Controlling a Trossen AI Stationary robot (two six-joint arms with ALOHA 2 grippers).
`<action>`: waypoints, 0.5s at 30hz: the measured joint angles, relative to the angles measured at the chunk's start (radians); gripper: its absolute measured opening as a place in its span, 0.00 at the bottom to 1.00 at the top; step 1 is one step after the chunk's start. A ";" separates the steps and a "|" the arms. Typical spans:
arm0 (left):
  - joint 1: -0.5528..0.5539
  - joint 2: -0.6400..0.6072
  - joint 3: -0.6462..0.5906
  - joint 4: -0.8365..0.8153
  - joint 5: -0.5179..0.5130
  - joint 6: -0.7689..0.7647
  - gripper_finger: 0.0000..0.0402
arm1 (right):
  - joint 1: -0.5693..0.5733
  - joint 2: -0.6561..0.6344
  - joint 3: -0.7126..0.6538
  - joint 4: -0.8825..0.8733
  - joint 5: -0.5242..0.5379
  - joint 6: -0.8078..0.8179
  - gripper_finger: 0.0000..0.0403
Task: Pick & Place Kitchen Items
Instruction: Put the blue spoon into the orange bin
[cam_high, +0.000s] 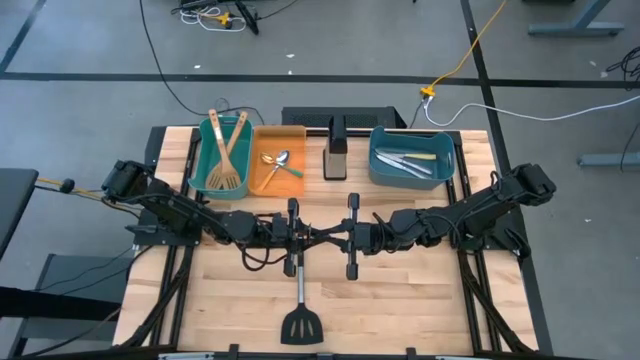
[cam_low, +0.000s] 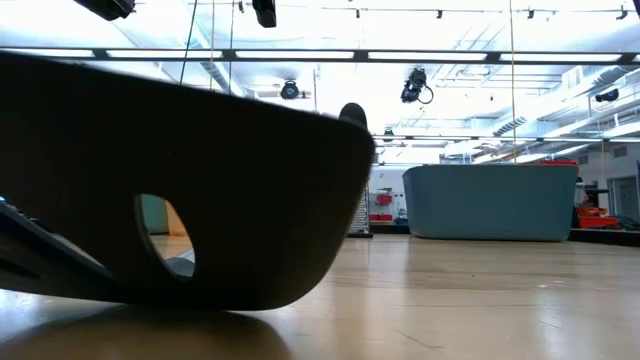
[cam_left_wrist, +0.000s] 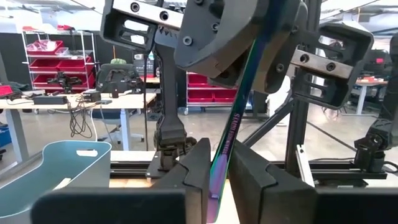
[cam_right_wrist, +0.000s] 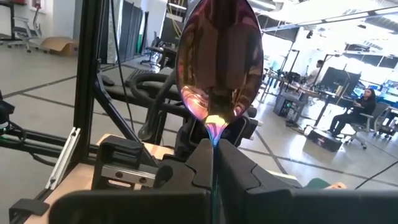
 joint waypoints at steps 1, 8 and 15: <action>0.000 0.000 0.000 -0.002 0.000 0.001 0.12 | 0.000 0.000 0.000 -0.001 0.000 0.001 0.03; 0.000 0.000 0.000 -0.019 -0.005 0.003 0.09 | 0.000 0.000 -0.001 -0.007 0.005 0.006 0.03; -0.001 0.000 0.000 -0.025 -0.012 0.001 0.09 | -0.001 0.000 -0.001 -0.014 0.007 0.027 0.05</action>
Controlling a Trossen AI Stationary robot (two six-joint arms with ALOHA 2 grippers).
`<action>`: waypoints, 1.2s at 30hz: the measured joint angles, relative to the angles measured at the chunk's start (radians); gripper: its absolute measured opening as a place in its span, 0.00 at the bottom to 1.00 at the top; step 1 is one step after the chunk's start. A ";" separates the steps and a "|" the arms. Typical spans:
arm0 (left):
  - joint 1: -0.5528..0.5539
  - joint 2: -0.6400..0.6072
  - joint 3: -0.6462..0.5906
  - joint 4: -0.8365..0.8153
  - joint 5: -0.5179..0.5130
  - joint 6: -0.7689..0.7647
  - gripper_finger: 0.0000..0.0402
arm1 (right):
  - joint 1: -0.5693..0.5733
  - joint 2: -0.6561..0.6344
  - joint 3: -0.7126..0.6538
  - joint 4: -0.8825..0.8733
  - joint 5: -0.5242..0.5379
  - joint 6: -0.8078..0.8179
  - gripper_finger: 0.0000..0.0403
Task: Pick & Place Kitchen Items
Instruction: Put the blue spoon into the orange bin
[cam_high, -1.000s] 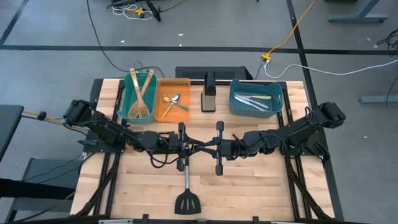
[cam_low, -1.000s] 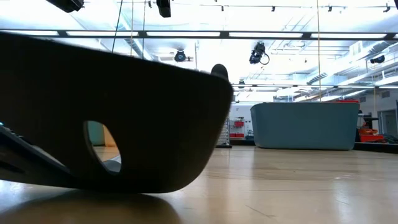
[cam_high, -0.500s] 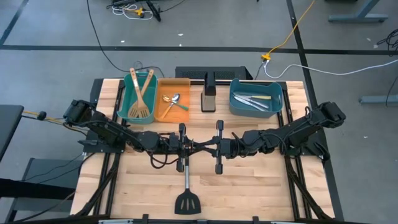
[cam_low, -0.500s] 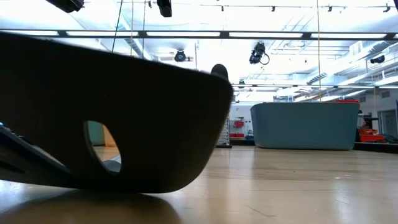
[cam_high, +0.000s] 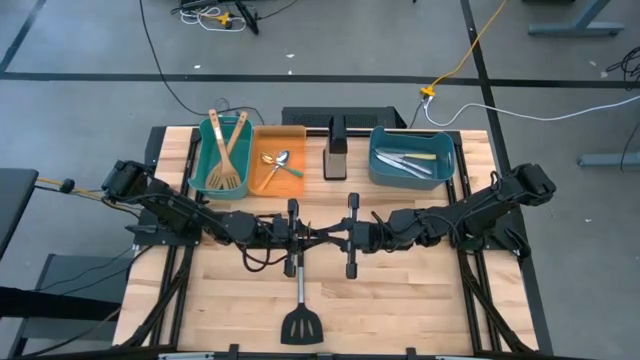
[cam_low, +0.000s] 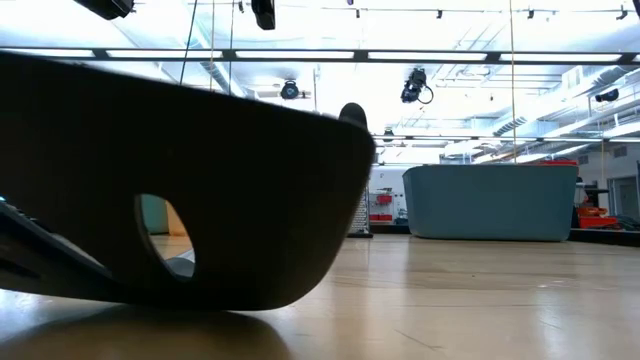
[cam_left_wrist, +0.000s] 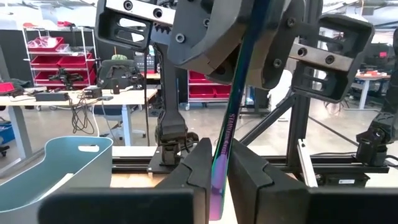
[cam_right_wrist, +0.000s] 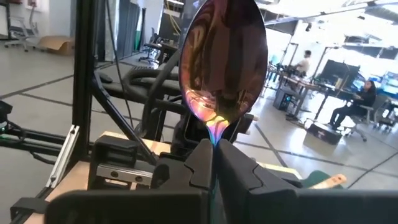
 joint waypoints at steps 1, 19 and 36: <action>0.000 0.000 0.000 0.000 -0.001 -0.003 0.09 | 0.000 0.000 0.000 0.000 0.014 0.010 0.06; -0.031 -0.048 0.000 -0.117 -0.190 0.048 0.08 | 0.082 0.000 0.000 -0.084 0.284 0.065 0.12; 0.007 -0.388 0.000 -0.912 -0.502 -0.360 0.08 | 0.243 0.000 0.000 -0.280 0.559 0.163 0.12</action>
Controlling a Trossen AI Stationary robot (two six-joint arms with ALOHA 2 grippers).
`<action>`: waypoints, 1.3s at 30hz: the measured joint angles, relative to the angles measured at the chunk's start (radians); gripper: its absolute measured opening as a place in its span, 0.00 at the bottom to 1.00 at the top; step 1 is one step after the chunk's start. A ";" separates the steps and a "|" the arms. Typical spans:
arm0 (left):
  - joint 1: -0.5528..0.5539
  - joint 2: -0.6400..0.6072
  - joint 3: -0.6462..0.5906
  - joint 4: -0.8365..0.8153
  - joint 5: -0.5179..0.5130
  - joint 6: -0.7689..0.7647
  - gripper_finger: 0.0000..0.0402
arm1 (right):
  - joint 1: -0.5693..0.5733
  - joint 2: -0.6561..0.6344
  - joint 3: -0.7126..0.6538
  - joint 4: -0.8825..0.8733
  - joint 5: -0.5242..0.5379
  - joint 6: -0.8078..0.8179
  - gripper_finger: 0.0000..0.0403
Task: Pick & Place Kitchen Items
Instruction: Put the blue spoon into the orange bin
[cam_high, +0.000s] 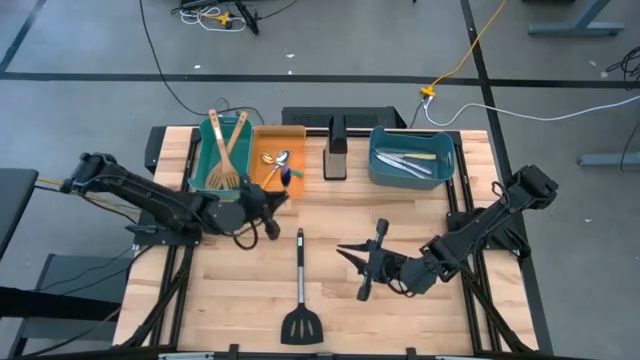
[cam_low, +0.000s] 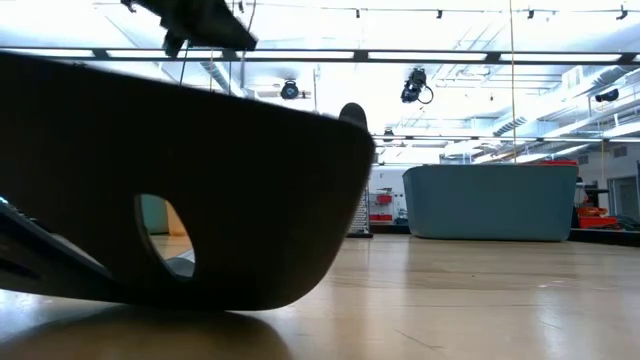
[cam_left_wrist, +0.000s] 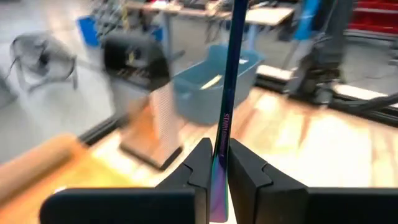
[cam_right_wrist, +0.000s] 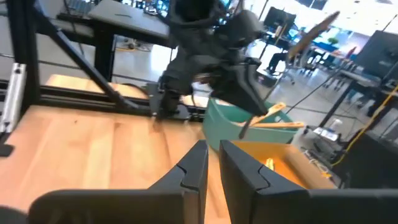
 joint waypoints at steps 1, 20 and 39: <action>0.017 -0.012 0.000 -0.041 0.002 -0.031 0.08 | 0.007 0.000 0.000 -0.006 0.000 0.011 0.12; 0.578 -0.019 0.000 -0.283 0.440 -0.124 0.08 | 0.047 0.000 0.000 -0.068 -0.234 0.157 0.12; 0.818 0.129 -0.005 -0.297 0.615 -0.168 0.08 | 0.047 0.000 0.000 -0.124 -0.234 0.195 0.12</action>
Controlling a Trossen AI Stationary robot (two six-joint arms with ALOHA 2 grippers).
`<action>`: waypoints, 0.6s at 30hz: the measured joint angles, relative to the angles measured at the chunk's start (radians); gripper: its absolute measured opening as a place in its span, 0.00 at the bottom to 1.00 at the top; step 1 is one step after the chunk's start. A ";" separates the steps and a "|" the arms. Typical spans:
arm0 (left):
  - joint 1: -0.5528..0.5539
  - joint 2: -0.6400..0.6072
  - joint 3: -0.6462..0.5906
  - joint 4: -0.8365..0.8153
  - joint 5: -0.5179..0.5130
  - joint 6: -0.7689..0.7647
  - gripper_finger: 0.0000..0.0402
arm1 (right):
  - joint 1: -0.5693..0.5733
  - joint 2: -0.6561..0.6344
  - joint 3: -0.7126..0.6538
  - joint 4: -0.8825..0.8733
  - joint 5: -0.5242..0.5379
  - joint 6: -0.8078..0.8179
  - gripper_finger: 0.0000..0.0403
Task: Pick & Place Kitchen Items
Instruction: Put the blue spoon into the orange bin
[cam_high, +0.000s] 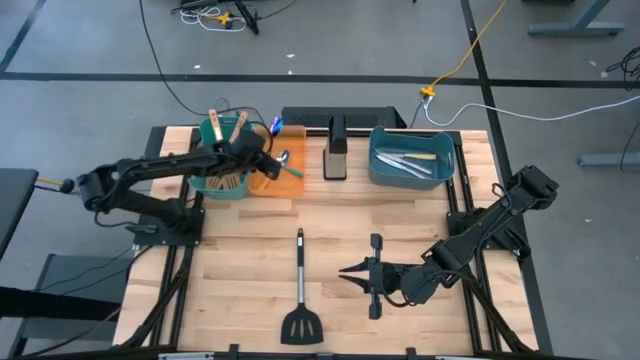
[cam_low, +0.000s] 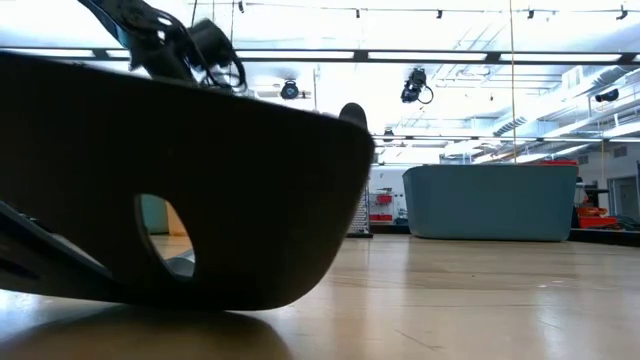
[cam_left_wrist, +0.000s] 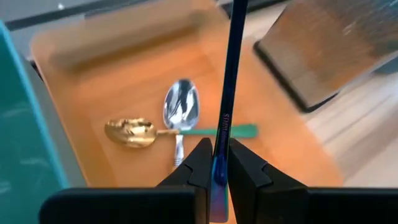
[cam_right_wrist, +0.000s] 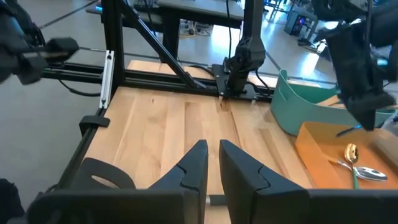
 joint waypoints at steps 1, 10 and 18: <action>0.004 0.021 0.000 0.003 0.000 0.000 0.08 | 0.000 0.000 0.000 -0.001 0.000 0.000 0.12; 0.052 0.173 0.000 0.026 0.058 0.000 0.08 | 0.000 0.000 0.000 -0.049 0.000 0.050 0.12; 0.058 0.211 0.002 0.095 0.070 0.007 0.11 | 0.000 0.000 0.000 -0.059 0.000 0.051 0.12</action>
